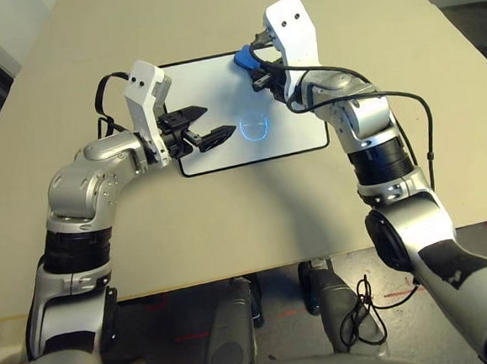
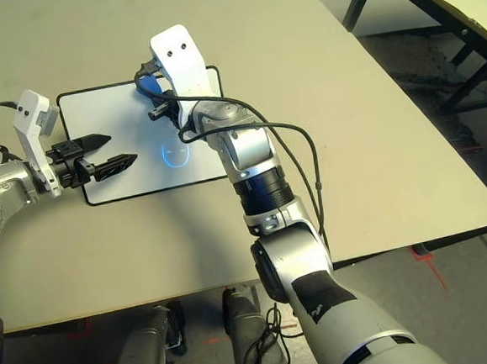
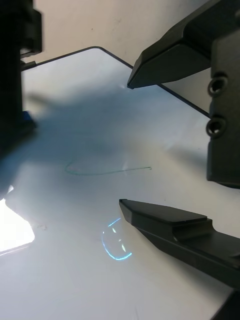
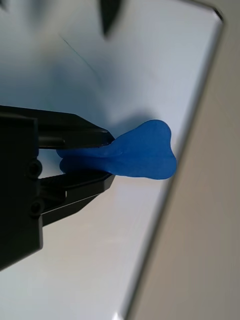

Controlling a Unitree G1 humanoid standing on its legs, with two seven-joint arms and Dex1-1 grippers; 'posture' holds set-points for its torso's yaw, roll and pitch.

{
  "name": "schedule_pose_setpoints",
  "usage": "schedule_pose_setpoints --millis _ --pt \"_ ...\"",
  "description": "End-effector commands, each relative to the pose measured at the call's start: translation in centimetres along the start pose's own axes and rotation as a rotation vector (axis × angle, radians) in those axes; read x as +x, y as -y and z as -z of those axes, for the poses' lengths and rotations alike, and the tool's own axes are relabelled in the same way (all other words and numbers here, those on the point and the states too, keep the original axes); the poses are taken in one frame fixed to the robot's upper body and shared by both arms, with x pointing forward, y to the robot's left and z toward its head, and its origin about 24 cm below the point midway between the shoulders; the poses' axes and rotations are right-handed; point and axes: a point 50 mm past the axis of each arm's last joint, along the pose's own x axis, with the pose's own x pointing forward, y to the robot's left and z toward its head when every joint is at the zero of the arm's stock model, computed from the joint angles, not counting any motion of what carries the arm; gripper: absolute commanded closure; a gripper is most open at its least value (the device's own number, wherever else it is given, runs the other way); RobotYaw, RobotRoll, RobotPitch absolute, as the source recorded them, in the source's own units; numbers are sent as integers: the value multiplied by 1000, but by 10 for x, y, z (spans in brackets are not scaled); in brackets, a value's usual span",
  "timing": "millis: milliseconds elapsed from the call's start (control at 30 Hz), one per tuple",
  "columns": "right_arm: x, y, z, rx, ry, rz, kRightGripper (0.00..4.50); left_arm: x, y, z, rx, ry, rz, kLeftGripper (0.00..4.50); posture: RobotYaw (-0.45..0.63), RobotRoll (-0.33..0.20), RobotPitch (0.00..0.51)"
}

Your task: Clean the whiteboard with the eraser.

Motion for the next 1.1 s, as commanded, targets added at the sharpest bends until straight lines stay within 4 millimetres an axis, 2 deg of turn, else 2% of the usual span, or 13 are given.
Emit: schedule_pose_setpoints --millis 33,200,300,500,633,700,833,933,1100 --pt "0 -24 36 8 -173 -112 3901 0 3 1 -3 -9 18 0 34 0 248" --pt "-6 -35 43 -1 -209 -156 3901 1 4 1 -2 -7 20 0 35 0 247" --pt "-3 -23 33 2 -168 -97 3901 1 4 1 -2 -8 19 0 35 0 246" --pt "3 10 0 29 -11 63 3902 1 4 2 -4 -9 18 0 36 0 247" --pt "5 18 -7 38 30 102 3902 0 4 2 -1 -13 13 0 36 0 248" --pt "7 16 -3 40 13 91 3902 -1 3 2 18 -21 3 0 36 0 249" --pt "7 -2 16 35 -55 18 3902 -3 0 -3 112 -50 -29 0 39 0 252" --pt "3 -23 33 22 -118 -62 3902 -3 1 -8 120 -41 -20 0 40 0 252" --pt "-3 -36 44 14 -159 -111 3902 -4 0 -12 132 -37 -18 0 40 0 252"
